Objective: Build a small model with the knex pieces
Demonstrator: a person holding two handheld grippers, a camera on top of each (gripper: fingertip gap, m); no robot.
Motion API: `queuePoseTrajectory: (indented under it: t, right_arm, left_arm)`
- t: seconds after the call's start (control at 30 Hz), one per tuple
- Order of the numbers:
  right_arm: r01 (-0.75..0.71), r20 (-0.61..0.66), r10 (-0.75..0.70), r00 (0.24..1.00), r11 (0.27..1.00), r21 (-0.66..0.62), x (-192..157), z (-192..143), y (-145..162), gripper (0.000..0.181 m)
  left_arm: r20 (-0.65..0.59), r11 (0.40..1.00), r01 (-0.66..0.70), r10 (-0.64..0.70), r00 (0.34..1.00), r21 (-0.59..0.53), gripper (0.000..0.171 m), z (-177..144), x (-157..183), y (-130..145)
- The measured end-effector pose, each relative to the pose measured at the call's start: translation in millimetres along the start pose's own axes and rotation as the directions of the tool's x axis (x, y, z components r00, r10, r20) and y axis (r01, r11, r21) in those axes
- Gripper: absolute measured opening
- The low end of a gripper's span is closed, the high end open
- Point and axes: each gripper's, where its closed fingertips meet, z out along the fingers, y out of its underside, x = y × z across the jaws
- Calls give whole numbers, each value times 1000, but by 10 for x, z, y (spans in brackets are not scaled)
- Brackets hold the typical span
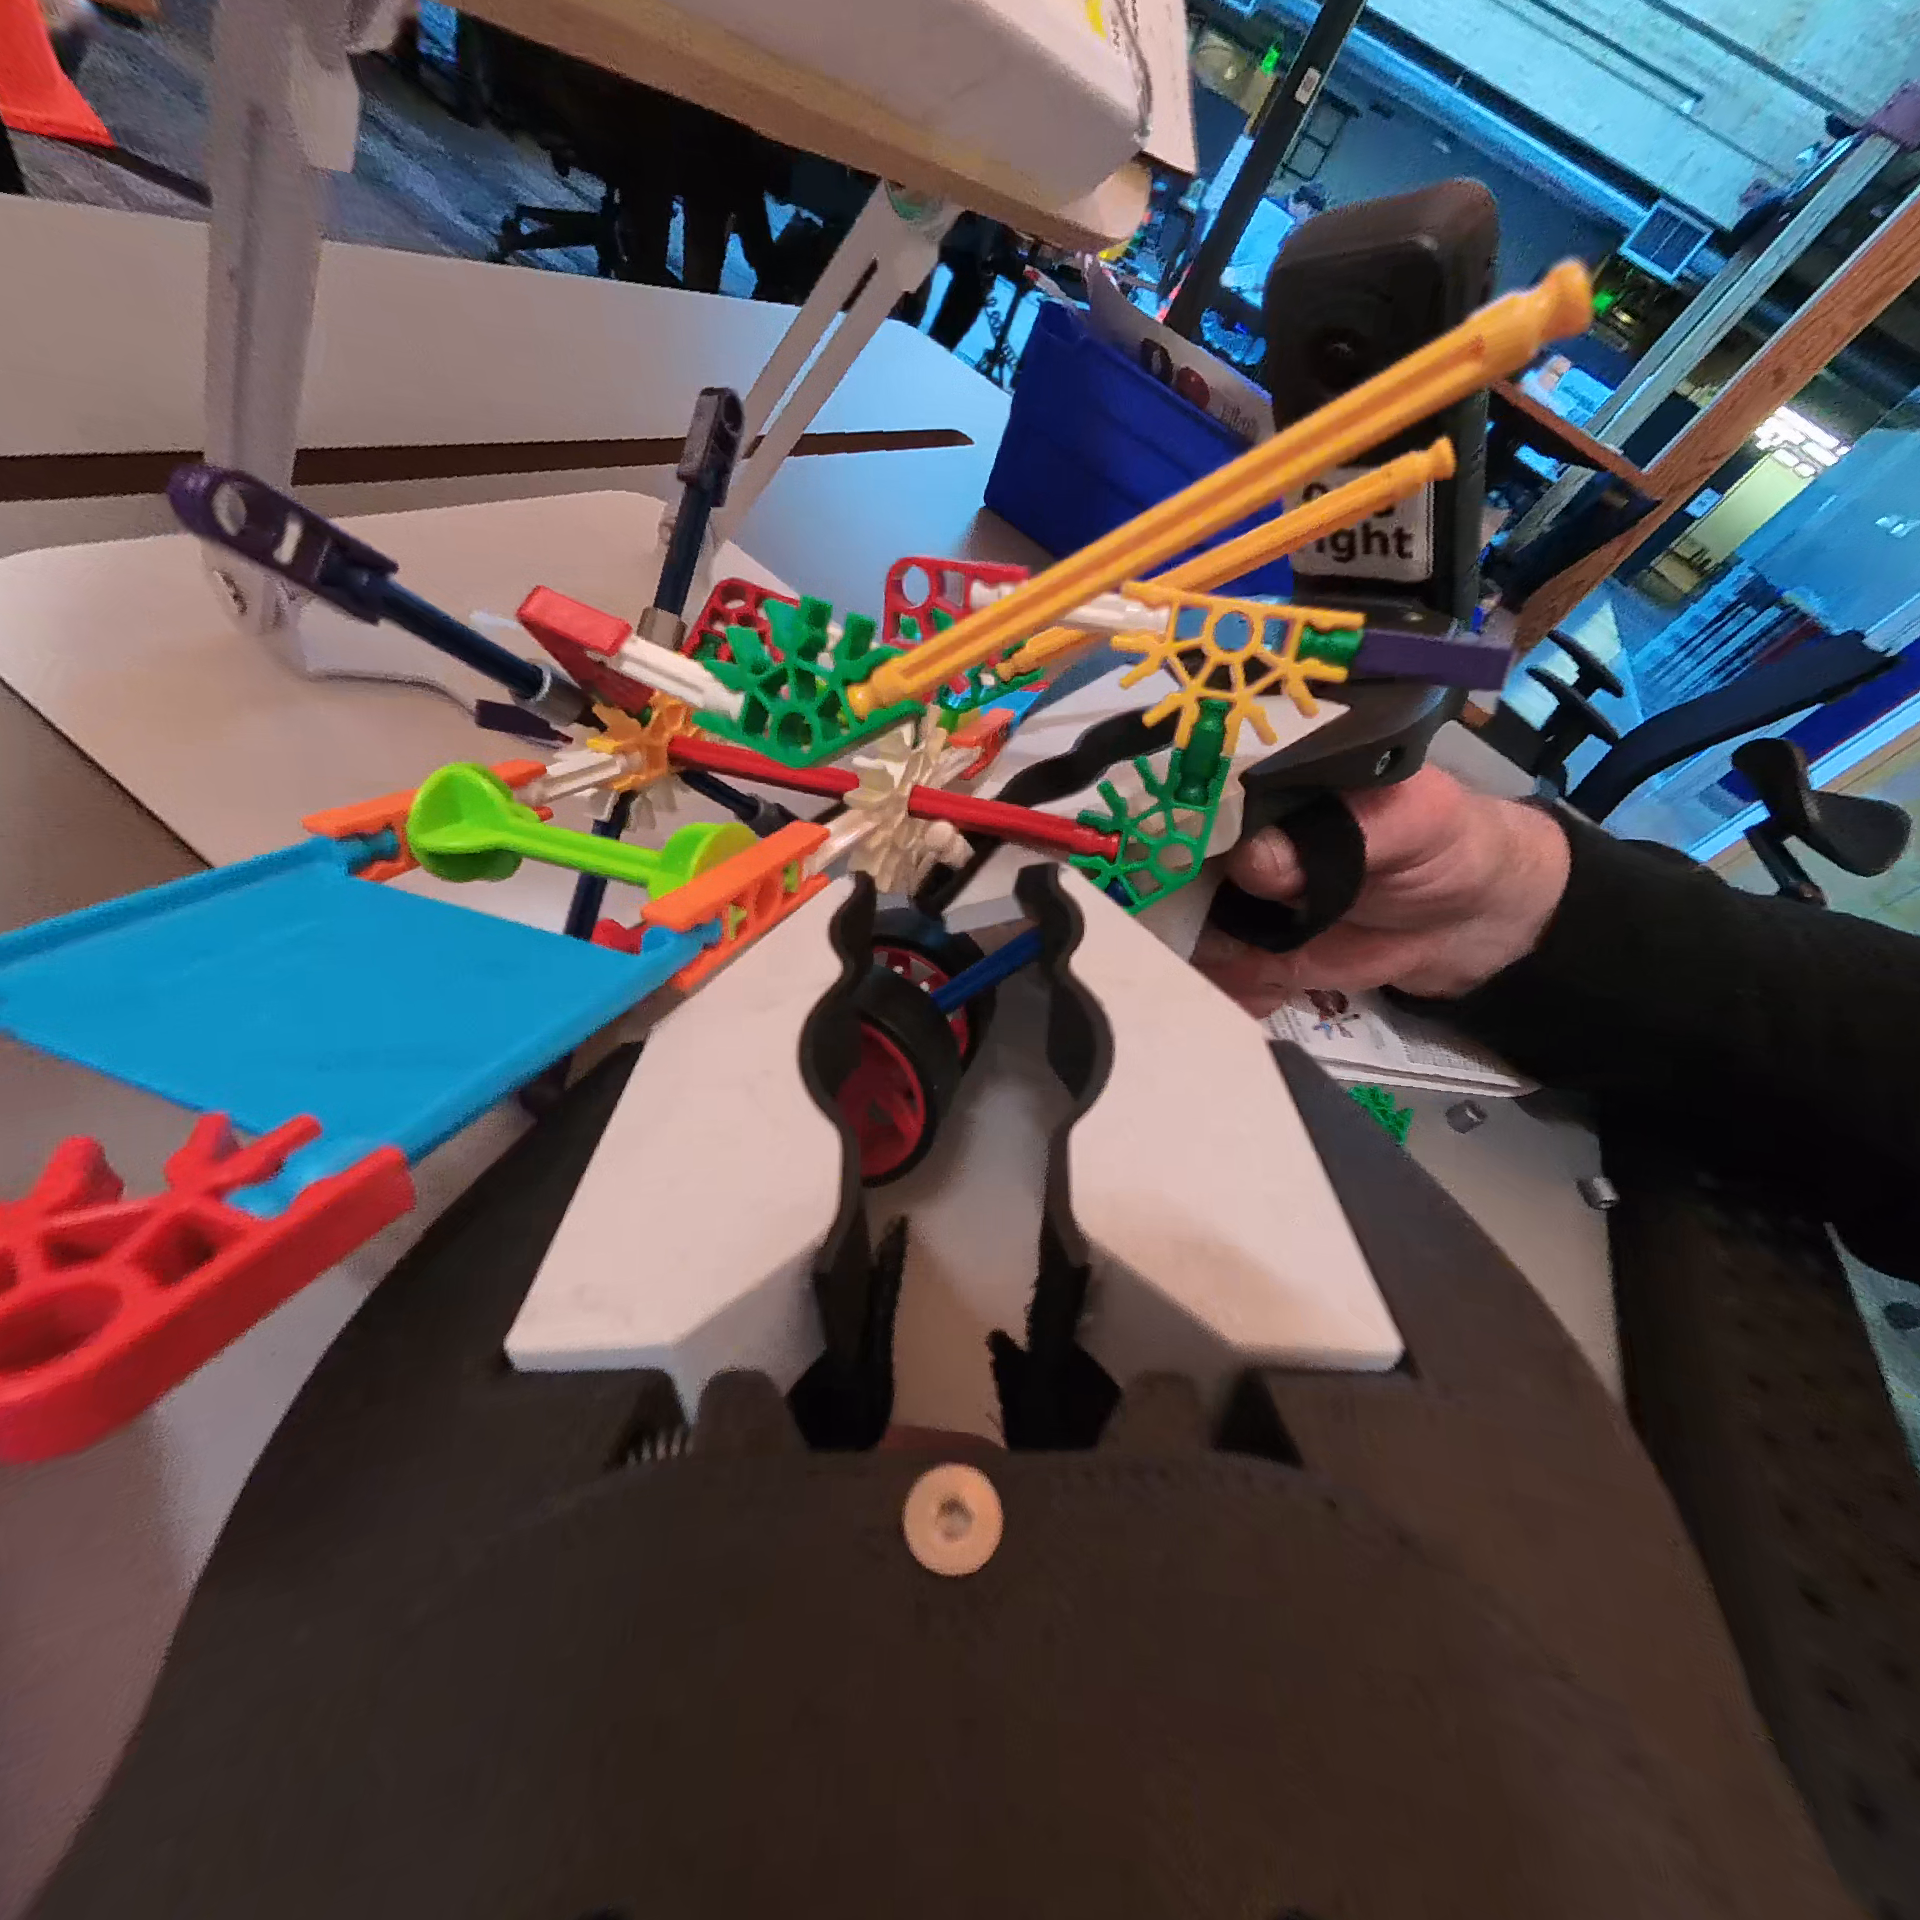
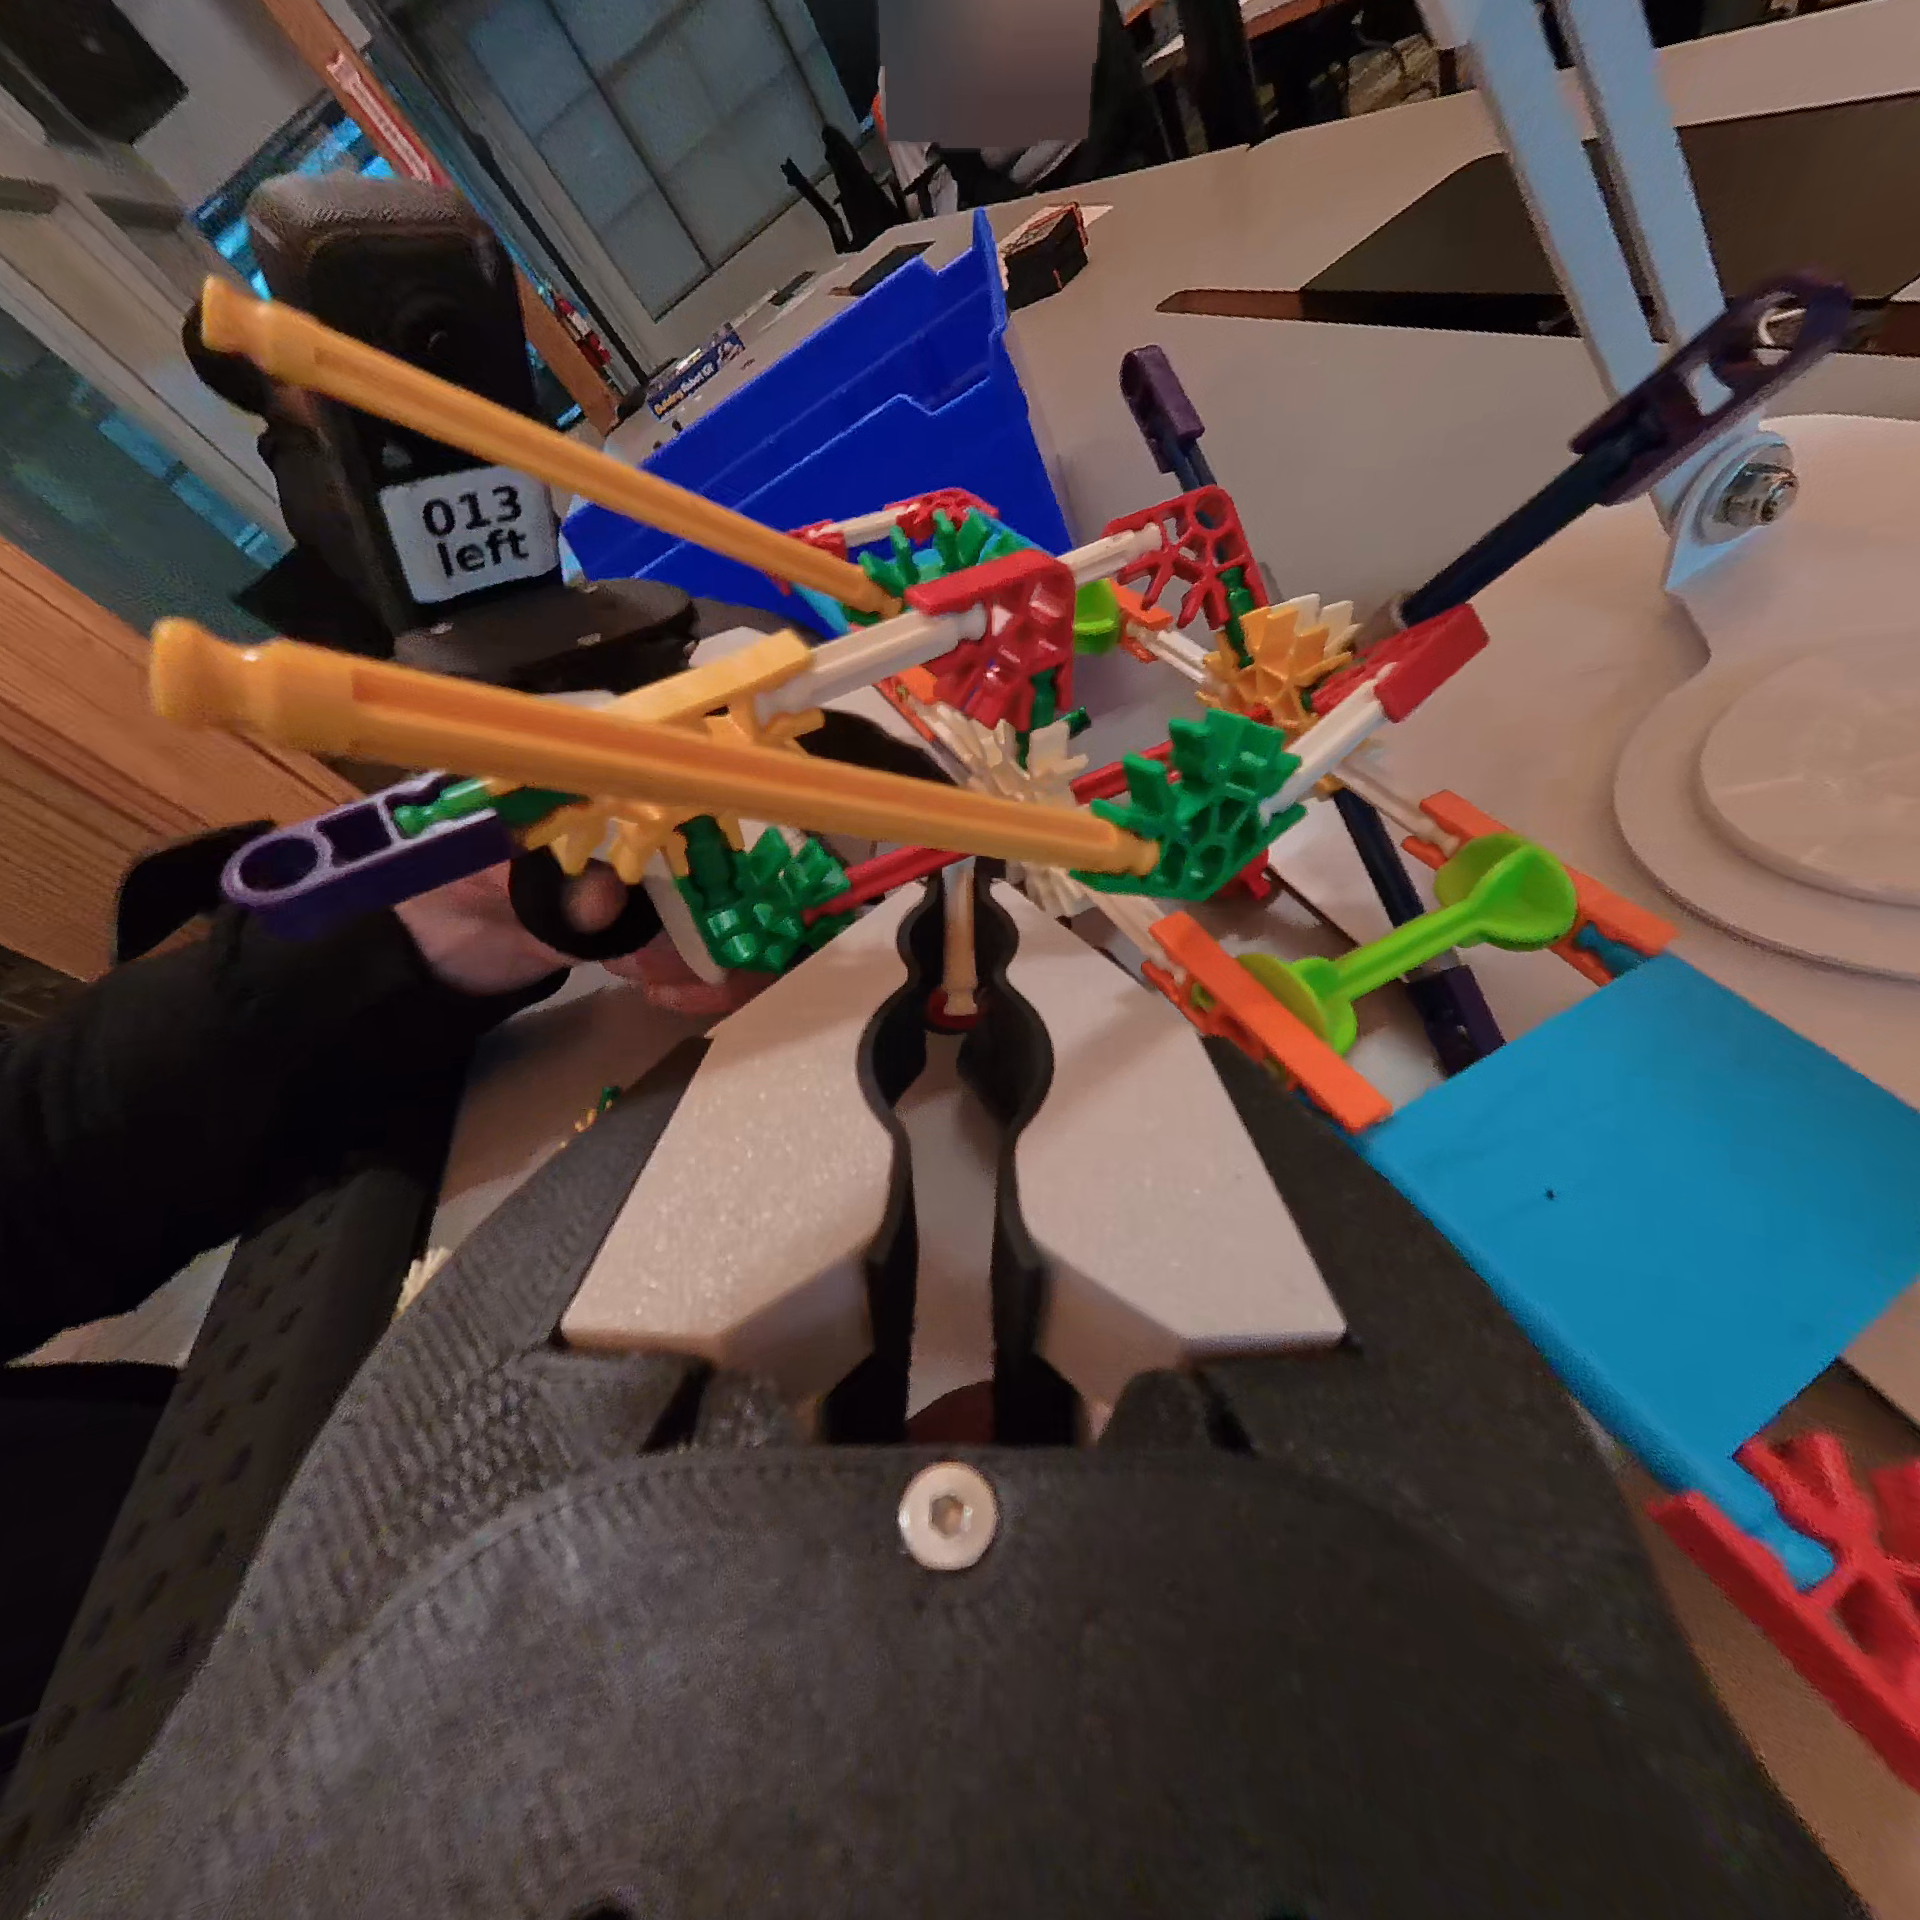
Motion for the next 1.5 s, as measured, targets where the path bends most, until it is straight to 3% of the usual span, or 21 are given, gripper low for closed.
queuePoseTrajectory:
  t: [0.33,0.43,1.5]
  right_arm:
    - [136,-27,-138,990,988,-73,-39,29,88,1]
    - [169,-29,-172,985,982,-85,-51,40,101,1]
    - [243,-90,-250,964,967,-76,-35,42,72,1]
  left_arm:
    - [-44,997,81,-82,996,-10,22,-13,9,23]
    - [-56,994,106,-105,993,7,3,-9,8,0]
    - [-74,996,87,-86,994,11,0,-27,87,-8]
